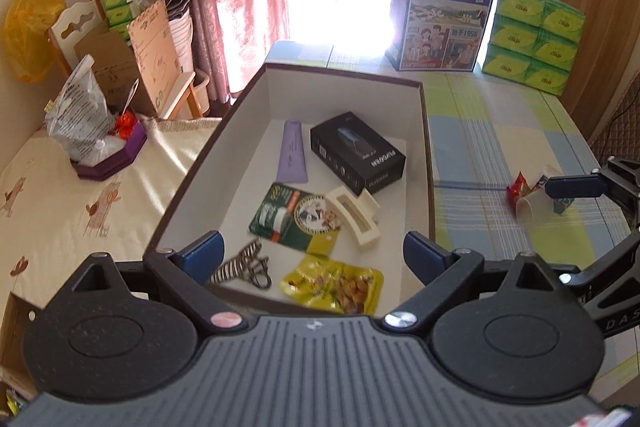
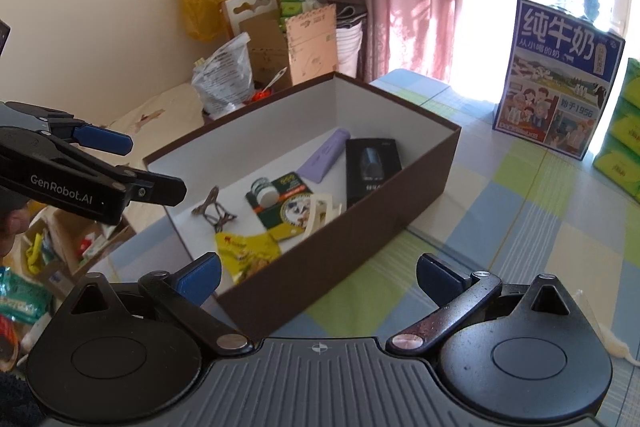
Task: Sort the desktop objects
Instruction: 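Withdraw both tools from the box back toward the table items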
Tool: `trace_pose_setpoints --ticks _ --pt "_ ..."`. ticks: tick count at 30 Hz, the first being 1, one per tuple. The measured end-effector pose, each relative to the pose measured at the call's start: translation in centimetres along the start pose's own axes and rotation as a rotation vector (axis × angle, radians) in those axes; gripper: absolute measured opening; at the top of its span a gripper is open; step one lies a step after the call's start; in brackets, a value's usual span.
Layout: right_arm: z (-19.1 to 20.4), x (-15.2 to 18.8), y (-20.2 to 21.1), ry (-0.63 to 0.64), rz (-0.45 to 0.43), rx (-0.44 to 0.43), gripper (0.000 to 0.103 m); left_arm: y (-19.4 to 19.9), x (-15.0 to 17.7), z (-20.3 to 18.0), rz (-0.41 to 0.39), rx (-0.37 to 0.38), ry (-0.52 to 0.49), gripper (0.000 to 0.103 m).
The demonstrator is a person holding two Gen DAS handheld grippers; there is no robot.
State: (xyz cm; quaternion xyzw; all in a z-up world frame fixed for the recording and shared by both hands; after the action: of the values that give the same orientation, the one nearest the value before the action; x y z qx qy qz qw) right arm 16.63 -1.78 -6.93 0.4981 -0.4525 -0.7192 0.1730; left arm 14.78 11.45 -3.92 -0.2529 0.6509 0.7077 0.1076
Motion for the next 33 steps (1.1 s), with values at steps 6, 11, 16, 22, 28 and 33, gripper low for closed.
trace_pose_setpoints --ticks 6,11,16,22,28,33 --pt "-0.2 1.5 0.8 0.02 0.01 -0.028 0.101 0.6 2.3 -0.8 0.029 -0.023 0.029 0.096" --pt "-0.1 3.1 1.2 0.046 0.034 -0.059 0.101 0.9 4.2 -1.5 0.058 -0.042 0.065 0.096" --pt "-0.5 4.7 1.5 0.062 0.057 -0.08 0.101 1.1 6.0 -2.5 0.086 -0.061 0.101 0.096" --pt "-1.2 6.5 2.2 0.06 0.072 -0.096 0.101 1.3 7.5 -4.0 0.112 -0.075 0.13 0.096" --pt "-1.9 8.4 2.6 0.049 0.097 -0.109 0.101 1.4 8.9 -5.8 0.134 -0.086 0.139 0.096" --pt "-2.9 10.2 2.9 0.031 0.117 -0.109 0.101 1.2 9.9 -7.3 0.154 -0.085 0.139 0.097"
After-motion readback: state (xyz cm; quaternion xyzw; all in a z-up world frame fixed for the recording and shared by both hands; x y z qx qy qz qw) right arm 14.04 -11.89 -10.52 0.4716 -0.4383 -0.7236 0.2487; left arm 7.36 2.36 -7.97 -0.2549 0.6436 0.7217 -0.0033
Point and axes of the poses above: each gripper's, at about its wrist camera, not at the fingertips, and y roughly against the way its jaws point, z to its left, x to its underside, the point moved 9 cm from there along -y, roughly the way its jaws point, and after that the axes turned 12 degrees about z, right-handed, at the moved point
